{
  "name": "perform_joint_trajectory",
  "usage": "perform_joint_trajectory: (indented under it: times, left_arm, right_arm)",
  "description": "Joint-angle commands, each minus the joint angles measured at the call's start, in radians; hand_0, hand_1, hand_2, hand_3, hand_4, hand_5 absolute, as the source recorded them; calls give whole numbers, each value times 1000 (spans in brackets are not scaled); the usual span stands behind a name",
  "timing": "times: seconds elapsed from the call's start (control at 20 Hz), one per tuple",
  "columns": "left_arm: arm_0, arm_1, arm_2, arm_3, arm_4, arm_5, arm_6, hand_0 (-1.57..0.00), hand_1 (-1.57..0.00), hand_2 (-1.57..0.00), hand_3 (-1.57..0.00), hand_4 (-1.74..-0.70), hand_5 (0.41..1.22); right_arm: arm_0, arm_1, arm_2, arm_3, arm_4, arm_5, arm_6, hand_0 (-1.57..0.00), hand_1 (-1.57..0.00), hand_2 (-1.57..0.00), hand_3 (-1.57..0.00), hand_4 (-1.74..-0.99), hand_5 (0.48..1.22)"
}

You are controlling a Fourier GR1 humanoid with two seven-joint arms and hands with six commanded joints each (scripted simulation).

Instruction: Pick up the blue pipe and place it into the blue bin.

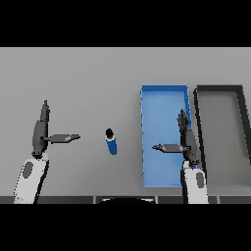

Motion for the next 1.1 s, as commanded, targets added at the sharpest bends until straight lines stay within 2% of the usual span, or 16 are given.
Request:
perform_joint_trajectory:
  times: [0.0, 0.25, 0.3, 0.35, 0.45, 0.55, 0.7, 0.9, 0.95, 1.05]
  left_arm:
    - [0, -1, 0, 0, 0, 1, -4, 1, 1, 1, 1, -1006, 586]
    - [-9, -1, -3, -3, -5, 6, -1, 1, 1, 1, 1, -1006, 586]
    - [25, 60, -37, -14, -16, -97, -64, 1, 1, 1, 1, -1006, 586]
    - [53, 107, -48, -18, -17, -166, -110, 1, 1, 1, 1, -1011, 588]
    - [59, 151, -59, -15, -21, -228, -135, 1, 1, 1, 1, -1010, 588]
    - [56, 158, -69, -5, -30, -246, -137, 1, 1, 1, 1, -1007, 587]
    - [66, 168, -76, -21, 1, -300, -164, 1, 1, 1, 1, -1015, 592]
    - [93, 203, -130, -86, 0, -388, -165, 1, 1, 1, 1, -1024, 573]
    - [98, 216, -145, -104, -3, -410, -160, 1, 1, 1, 1, -1031, 565]
    - [86, 211, -184, -132, -7, -433, -102, 1, 1, 1, 1, -1040, 532]
  right_arm:
    - [0, 0, -1, 0, -1, -1, 0, 1, 1, 1, 1, -1222, 603]
    - [0, -1, 2, 1, 0, 2, 0, 1, 1, 1, 1, -1222, 603]
    - [36, -56, 34, -35, 57, 26, -63, 1, 1, 1, 1, -1222, 603]
    - [64, -94, 47, -67, 73, 52, -95, 1, 1, 1, 1, -1227, 603]
    - [89, -113, 74, -104, 106, 61, -90, 1, 1, 1, 1, -1228, 599]
    - [78, -130, 73, -104, 105, 74, -60, 1, 1, 1, 1, -1231, 599]
    - [93, -137, 81, -112, 117, 77, -63, 1, 1, 1, 1, -1225, 592]
    - [69, -132, 83, -98, 124, 70, -56, 1, 1, 1, 1, -1220, 589]
    - [75, -134, 84, -96, 123, 76, -86, 1, 1, 1, 1, -1225, 595]
    - [85, -148, 84, -113, 115, 93, -106, 1, 1, 1, 1, -1225, 603]
